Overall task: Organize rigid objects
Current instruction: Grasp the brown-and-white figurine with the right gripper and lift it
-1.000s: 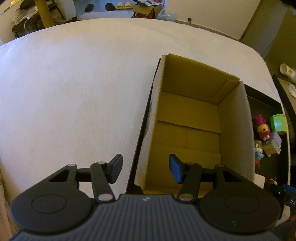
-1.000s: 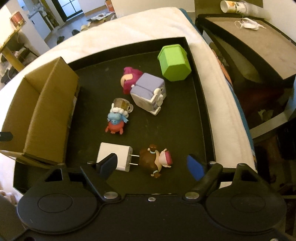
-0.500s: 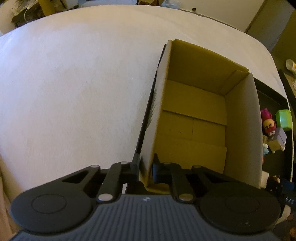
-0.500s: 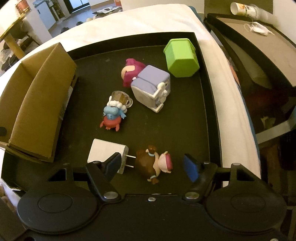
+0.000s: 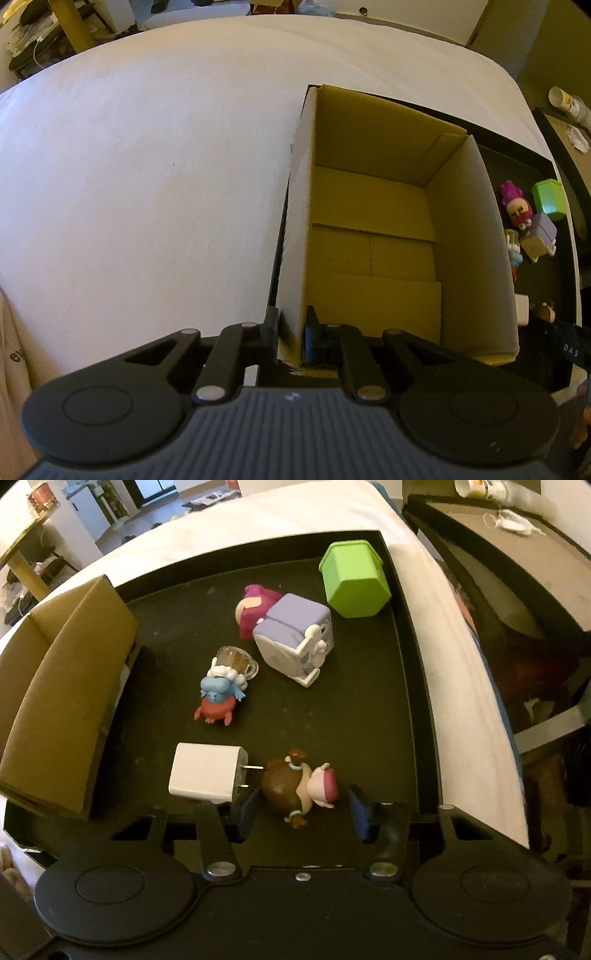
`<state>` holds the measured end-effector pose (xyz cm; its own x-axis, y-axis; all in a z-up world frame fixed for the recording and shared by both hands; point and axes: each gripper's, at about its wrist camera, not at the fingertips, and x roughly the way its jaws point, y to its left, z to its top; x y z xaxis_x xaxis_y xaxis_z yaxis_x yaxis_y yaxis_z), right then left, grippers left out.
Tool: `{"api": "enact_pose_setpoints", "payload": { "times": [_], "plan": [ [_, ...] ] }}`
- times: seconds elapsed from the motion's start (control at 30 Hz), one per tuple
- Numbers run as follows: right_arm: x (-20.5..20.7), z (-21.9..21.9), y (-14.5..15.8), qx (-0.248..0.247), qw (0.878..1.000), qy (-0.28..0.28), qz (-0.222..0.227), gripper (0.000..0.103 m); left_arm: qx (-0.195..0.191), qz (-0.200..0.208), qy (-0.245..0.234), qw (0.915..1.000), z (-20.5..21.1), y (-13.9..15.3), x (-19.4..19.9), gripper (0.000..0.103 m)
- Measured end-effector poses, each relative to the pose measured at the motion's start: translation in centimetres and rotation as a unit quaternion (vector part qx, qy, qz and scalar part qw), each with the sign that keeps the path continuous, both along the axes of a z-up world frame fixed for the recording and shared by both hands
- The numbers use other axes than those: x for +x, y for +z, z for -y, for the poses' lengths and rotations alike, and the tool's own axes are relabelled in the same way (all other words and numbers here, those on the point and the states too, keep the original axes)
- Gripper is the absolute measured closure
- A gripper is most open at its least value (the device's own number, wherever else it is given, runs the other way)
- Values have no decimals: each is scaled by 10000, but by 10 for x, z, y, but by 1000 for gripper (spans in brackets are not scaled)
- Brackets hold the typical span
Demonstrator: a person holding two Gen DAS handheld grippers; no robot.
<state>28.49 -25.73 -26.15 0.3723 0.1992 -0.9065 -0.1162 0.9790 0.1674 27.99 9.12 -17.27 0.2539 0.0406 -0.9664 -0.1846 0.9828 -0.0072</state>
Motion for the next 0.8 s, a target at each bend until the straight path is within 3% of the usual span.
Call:
{"api": "enact_pose_setpoints", "payload": {
  "times": [0.3, 0.8],
  "plan": [
    [-7, 3, 11, 61, 9999, -3, 116, 59, 102, 77, 3, 9999, 5, 0, 4, 91],
    [-9, -10, 66, -16, 9978, 196, 634, 59, -62, 185, -308, 9993, 16, -9, 1, 91]
  ]
}}
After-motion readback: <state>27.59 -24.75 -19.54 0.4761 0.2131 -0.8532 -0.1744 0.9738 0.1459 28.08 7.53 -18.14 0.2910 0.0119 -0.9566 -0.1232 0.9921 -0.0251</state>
